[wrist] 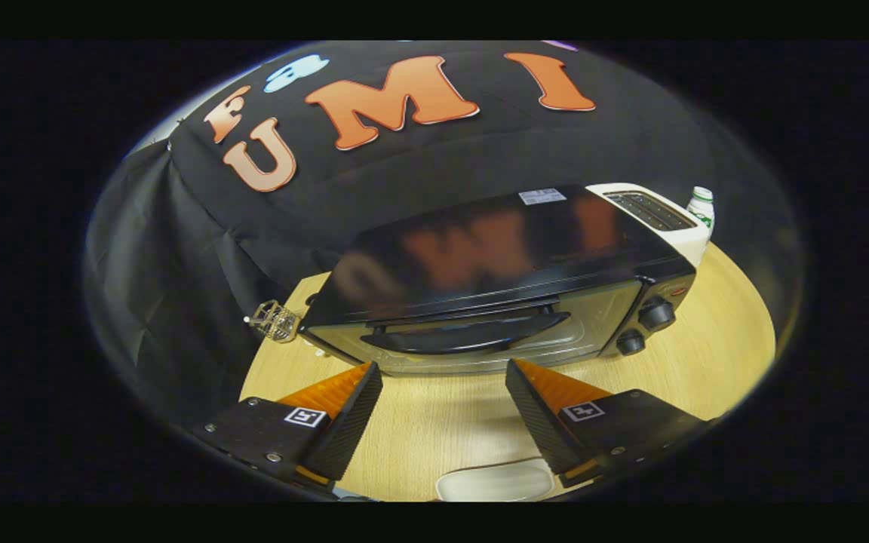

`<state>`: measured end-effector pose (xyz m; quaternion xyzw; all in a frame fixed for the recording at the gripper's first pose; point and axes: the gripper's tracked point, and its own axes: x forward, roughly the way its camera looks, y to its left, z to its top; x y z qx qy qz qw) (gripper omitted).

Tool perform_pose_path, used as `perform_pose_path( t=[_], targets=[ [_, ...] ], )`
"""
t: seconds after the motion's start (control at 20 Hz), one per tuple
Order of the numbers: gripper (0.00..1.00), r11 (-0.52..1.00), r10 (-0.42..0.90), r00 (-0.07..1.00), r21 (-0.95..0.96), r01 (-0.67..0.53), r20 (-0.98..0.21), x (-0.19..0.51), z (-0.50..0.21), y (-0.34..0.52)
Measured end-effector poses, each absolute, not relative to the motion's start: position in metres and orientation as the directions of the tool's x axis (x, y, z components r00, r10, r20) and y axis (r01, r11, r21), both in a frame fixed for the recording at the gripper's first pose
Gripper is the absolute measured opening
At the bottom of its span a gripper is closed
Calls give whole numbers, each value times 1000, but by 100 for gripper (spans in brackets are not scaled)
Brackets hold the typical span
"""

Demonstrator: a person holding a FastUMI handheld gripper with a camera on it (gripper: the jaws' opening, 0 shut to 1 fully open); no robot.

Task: Open the toaster oven, put the food inside, and close the toaster oven door.

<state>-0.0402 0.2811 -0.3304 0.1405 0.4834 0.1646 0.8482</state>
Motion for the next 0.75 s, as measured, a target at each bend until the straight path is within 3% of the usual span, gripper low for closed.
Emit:
perform_pose_path(
  t=[0.25,0.75],
  targets=[
    [97,919,388,602,346,-190,-698,-21,-272,252],
    [98,947,318,877,160,-278,-361,11,-100,210]
  ],
)
